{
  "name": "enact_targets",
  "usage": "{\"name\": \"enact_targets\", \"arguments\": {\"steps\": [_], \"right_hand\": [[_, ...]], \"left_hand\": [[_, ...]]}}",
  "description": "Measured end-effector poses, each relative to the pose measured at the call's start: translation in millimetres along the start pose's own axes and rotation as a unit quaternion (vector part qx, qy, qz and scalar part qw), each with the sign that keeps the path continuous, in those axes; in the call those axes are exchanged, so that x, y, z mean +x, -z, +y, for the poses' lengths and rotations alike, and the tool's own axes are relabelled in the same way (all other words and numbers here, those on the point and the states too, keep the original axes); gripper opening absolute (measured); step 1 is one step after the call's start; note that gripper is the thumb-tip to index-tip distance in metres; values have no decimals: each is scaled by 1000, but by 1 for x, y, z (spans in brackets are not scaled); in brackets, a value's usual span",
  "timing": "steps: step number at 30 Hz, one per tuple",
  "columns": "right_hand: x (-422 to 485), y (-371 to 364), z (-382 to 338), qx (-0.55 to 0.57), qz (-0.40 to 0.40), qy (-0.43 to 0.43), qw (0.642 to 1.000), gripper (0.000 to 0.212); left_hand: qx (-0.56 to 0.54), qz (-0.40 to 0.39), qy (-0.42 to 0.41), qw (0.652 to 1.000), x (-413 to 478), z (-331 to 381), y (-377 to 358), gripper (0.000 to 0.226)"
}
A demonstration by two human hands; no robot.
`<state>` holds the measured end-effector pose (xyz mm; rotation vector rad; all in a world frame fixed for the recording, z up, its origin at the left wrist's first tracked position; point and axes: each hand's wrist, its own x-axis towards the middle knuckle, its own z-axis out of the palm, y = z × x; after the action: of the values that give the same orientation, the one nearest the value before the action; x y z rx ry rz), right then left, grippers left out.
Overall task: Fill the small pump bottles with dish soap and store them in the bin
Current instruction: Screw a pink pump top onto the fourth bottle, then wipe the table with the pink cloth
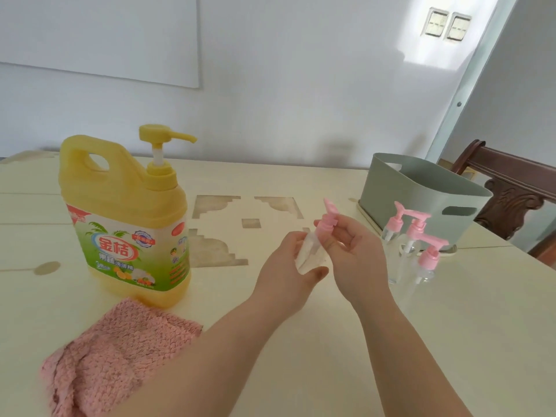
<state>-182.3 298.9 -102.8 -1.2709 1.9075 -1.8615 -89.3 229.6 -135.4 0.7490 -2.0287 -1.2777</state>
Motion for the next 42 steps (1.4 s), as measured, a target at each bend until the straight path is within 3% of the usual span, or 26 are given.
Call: {"name": "enact_targets", "arguments": {"steps": [7,18,24,28,31,35,42], "right_hand": [[17,32,25,-42,47,-34,997,13],[15,36,31,-23,22,-21,999,20],[8,26,11,-97,83,13,992,40],[0,6,-5,-96,122,110,982,57],[-7,-26,-17,-70,58,136,987,54],[-21,-79,-25,-27,-75,76,994,48],[-46,-140,-33,-11,-189,-32,981,60]], "left_hand": [[27,-93,-8,995,20,7,-38,58],[24,-100,11,995,22,-1,-41,58],[44,-67,16,997,12,11,-9,44],[82,7,-13,997,-1,26,35,24],[94,74,-27,992,-21,34,79,26],[98,125,-16,987,-56,27,131,20],[122,160,105,974,-102,-5,215,16]]}}
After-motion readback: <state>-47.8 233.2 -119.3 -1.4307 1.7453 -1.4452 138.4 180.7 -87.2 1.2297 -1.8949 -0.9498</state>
